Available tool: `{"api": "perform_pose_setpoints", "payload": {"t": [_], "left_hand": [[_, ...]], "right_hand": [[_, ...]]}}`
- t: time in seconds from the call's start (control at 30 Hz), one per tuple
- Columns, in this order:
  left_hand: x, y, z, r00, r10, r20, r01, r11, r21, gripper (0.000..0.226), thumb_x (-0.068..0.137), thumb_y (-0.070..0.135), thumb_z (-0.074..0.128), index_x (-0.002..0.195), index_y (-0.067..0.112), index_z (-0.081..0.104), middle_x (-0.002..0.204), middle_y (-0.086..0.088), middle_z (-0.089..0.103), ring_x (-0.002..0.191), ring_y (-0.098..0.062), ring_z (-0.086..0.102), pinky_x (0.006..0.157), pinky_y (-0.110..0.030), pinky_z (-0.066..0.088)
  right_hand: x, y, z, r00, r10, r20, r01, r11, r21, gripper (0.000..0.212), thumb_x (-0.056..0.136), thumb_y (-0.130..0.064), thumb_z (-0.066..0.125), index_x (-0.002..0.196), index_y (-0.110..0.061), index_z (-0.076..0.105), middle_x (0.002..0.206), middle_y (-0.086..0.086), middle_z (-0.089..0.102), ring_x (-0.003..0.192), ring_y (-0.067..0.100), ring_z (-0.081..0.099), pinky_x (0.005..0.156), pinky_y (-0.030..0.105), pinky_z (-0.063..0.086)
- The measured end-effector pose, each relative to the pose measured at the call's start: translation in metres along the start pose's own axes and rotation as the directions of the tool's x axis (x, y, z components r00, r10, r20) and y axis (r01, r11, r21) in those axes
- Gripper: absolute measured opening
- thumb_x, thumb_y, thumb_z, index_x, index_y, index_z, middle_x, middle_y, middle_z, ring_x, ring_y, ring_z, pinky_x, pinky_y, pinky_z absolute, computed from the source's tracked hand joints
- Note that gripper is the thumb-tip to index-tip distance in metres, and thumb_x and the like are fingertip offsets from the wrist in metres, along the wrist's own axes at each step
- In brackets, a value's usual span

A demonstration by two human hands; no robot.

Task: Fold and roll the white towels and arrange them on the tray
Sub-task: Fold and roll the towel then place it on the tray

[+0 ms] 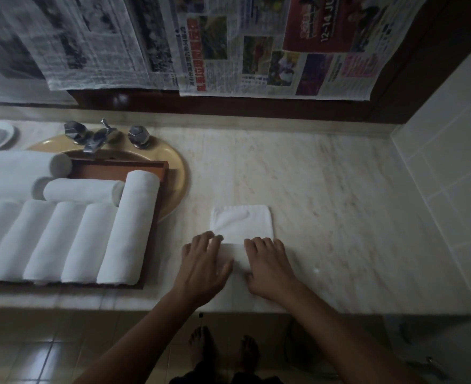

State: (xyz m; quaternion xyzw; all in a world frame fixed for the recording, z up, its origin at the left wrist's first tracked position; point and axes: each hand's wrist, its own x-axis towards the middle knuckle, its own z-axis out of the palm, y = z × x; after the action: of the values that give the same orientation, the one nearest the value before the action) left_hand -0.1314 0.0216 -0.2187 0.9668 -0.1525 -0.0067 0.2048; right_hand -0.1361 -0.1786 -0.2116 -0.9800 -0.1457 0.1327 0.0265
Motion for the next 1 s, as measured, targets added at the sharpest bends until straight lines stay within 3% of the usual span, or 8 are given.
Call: {"api": "perform_pose_setpoints", "payload": {"t": [0.07, 0.17, 0.43, 0.53, 0.67, 0.8, 0.93, 1.0], "left_hand": [[0.001, 0.001, 0.007, 0.982, 0.14, 0.129, -0.153, 0.983, 0.099, 0.073, 0.089, 0.056, 0.051, 0.151, 0.019, 0.039, 0.156, -0.004, 0.039, 0.145, -0.026, 0.035, 0.116, -0.049, 0.031], [0.014, -0.003, 0.008, 0.95, 0.157, 0.271, -0.204, 0.967, 0.155, 0.086, 0.089, 0.052, 0.059, 0.16, 0.017, 0.024, 0.162, -0.003, 0.032, 0.151, -0.028, 0.027, 0.12, -0.049, 0.027], [0.008, -0.005, -0.011, 0.886, 0.153, 0.438, -0.175, 0.984, 0.011, 0.071, 0.09, 0.058, 0.064, 0.146, 0.027, 0.032, 0.139, 0.003, 0.054, 0.117, -0.017, 0.053, 0.101, -0.036, 0.041], [-0.008, -0.004, -0.014, 0.846, 0.182, 0.501, -0.184, 0.982, -0.047, 0.059, 0.092, 0.062, 0.061, 0.134, 0.029, 0.037, 0.129, 0.004, 0.058, 0.106, -0.014, 0.054, 0.093, -0.034, 0.044], [-0.009, -0.003, -0.013, 0.835, 0.186, 0.518, -0.175, 0.982, -0.072, 0.05, 0.096, 0.06, 0.057, 0.131, 0.028, 0.043, 0.129, 0.003, 0.057, 0.107, -0.014, 0.052, 0.093, -0.034, 0.043], [0.001, -0.008, -0.01, 0.842, 0.149, 0.518, -0.122, 0.989, -0.086, 0.056, 0.094, 0.063, 0.053, 0.135, 0.026, 0.048, 0.131, 0.004, 0.055, 0.112, -0.016, 0.049, 0.098, -0.036, 0.041], [0.011, -0.014, -0.007, 0.866, 0.149, 0.477, -0.134, 0.989, -0.066, 0.07, 0.088, 0.073, 0.044, 0.139, 0.026, 0.053, 0.134, 0.005, 0.052, 0.116, -0.016, 0.047, 0.102, -0.039, 0.041], [0.011, -0.011, -0.006, 0.887, 0.193, 0.421, -0.203, 0.979, -0.02, 0.058, 0.097, 0.062, 0.049, 0.137, 0.022, 0.057, 0.135, 0.0, 0.054, 0.12, -0.021, 0.049, 0.104, -0.038, 0.042]], "right_hand": [[0.01, 0.005, -0.008, 0.998, -0.013, 0.068, 0.013, 1.0, 0.001, 0.063, 0.082, -0.044, 0.061, 0.136, -0.018, 0.043, 0.131, 0.006, 0.049, 0.116, 0.027, 0.047, 0.102, 0.047, 0.039], [0.021, 0.013, -0.014, 0.988, -0.02, 0.156, 0.013, 0.999, 0.05, 0.069, 0.083, -0.047, 0.062, 0.142, -0.018, 0.041, 0.138, 0.007, 0.045, 0.123, 0.029, 0.044, 0.104, 0.047, 0.038], [-0.007, 0.02, -0.025, 0.956, -0.007, 0.294, -0.096, 0.937, 0.337, 0.066, 0.08, -0.056, 0.077, 0.13, -0.031, 0.042, 0.129, 0.0, 0.055, 0.106, 0.02, 0.055, 0.085, 0.036, 0.047], [-0.028, 0.018, -0.02, 0.943, -0.023, 0.333, -0.11, 0.92, 0.376, 0.062, 0.087, -0.058, 0.07, 0.137, -0.032, 0.044, 0.142, -0.002, 0.051, 0.12, 0.019, 0.052, 0.1, 0.039, 0.047], [-0.053, 0.006, -0.012, 0.989, 0.018, 0.149, -0.061, 0.954, 0.293, 0.063, 0.099, -0.049, 0.057, 0.155, -0.026, 0.04, 0.161, -0.003, 0.034, 0.147, 0.023, 0.032, 0.123, 0.04, 0.021], [-0.076, -0.02, 0.011, 0.982, -0.013, -0.188, 0.051, 0.978, 0.203, 0.061, 0.082, -0.027, 0.07, 0.141, -0.02, 0.055, 0.144, 0.006, 0.056, 0.131, 0.03, 0.054, 0.114, 0.05, 0.041], [-0.075, -0.034, 0.024, 0.988, 0.025, -0.153, -0.004, 0.99, 0.139, 0.084, 0.078, -0.016, 0.075, 0.154, -0.017, 0.039, 0.16, 0.013, 0.04, 0.149, 0.037, 0.036, 0.12, 0.06, 0.028], [-0.065, -0.03, 0.028, 0.99, 0.018, -0.141, -0.007, 0.997, 0.08, 0.091, 0.078, -0.014, 0.071, 0.16, -0.014, 0.029, 0.165, 0.016, 0.03, 0.153, 0.04, 0.026, 0.12, 0.061, 0.017]]}}
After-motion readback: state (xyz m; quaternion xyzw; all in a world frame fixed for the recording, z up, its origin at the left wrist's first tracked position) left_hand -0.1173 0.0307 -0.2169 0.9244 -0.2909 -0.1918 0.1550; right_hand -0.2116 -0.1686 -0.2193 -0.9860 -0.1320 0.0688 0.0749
